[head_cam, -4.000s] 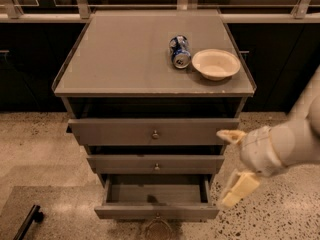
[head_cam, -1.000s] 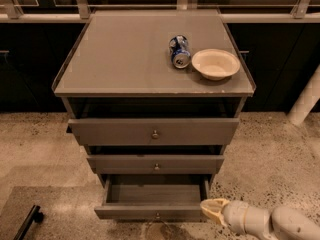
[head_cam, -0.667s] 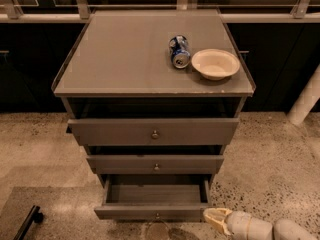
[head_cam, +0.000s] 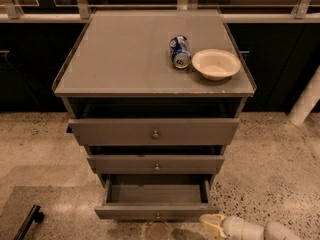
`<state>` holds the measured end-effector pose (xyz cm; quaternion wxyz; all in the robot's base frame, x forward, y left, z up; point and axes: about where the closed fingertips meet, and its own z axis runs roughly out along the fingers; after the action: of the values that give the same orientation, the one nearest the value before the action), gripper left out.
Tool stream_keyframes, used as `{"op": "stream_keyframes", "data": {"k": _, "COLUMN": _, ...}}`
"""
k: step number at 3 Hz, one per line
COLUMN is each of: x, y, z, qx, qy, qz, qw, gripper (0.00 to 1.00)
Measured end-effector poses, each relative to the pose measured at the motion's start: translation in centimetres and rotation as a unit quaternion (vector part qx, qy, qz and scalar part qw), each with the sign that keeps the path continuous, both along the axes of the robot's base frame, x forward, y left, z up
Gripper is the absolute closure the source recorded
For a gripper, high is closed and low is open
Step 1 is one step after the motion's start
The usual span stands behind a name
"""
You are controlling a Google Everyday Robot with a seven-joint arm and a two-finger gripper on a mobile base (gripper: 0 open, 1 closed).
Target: Close bottom drawer
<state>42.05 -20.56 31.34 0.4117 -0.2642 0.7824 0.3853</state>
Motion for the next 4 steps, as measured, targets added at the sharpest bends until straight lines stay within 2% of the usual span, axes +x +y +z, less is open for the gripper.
{"op": "stream_keyframes", "data": {"k": 1, "x": 0.2, "y": 0.0, "z": -0.2, "qx": 0.001, "qy": 0.0, "qz": 0.0, "qw": 1.0, "gripper": 1.0}}
{"op": "stream_keyframes", "data": {"k": 2, "x": 0.5, "y": -0.4, "z": -0.8, "qx": 0.011, "qy": 0.0, "qz": -0.018, "qw": 0.9998, "gripper": 1.0}}
{"op": "stream_keyframes", "data": {"k": 4, "x": 2.6, "y": -2.6, "z": -5.7, "qx": 0.055, "qy": 0.015, "qz": -0.062, "qw": 0.9964, "gripper": 1.0}}
